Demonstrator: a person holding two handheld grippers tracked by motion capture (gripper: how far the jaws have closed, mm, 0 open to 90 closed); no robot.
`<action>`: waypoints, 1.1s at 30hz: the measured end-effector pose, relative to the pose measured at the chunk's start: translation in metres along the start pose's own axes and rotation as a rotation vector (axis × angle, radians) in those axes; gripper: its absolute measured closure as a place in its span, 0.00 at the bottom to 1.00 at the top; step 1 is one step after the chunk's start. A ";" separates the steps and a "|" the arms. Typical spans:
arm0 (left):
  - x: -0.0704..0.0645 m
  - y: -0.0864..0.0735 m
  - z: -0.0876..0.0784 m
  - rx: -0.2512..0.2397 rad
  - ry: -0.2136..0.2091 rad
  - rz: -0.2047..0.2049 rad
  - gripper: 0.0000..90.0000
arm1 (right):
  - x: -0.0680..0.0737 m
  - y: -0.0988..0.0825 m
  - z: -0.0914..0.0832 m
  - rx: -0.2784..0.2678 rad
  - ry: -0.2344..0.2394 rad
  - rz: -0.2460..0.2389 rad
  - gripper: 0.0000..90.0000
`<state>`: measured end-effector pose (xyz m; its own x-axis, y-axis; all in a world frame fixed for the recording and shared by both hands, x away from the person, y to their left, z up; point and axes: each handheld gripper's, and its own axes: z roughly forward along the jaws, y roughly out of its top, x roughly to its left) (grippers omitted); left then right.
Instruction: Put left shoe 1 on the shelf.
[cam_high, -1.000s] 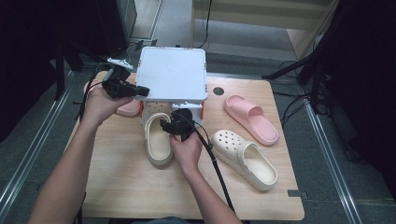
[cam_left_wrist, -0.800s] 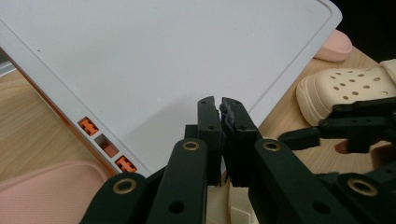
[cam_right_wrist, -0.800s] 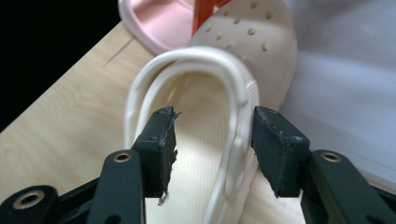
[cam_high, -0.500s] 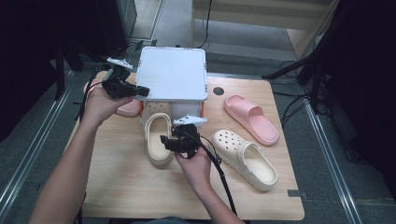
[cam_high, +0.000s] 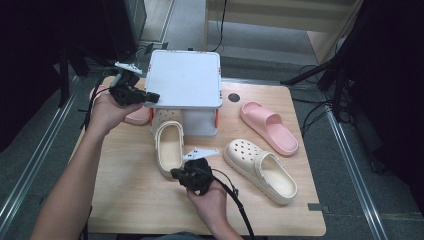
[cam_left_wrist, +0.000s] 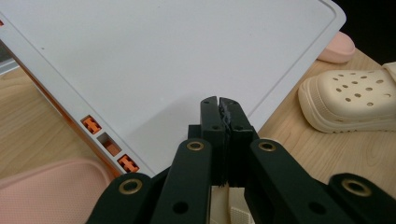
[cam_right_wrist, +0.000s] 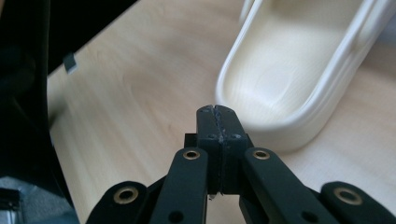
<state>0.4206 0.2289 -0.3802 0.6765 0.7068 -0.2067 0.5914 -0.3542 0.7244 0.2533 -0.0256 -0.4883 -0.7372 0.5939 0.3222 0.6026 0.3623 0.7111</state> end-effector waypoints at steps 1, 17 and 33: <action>0.000 0.000 0.000 0.002 0.001 0.002 0.99 | 0.003 -0.006 0.002 0.006 -0.011 -0.015 1.00; 0.000 0.000 0.000 -0.001 0.002 -0.006 0.99 | -0.012 -0.009 0.030 0.057 -0.049 -0.005 1.00; 0.001 -0.001 0.000 -0.003 -0.006 -0.008 0.99 | -0.022 0.040 0.057 -0.014 -0.092 -0.026 0.99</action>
<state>0.4208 0.2297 -0.3808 0.6742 0.7060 -0.2169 0.5960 -0.3466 0.7243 0.3108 0.0168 -0.5023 -0.7209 0.6481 0.2457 0.5792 0.3686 0.7271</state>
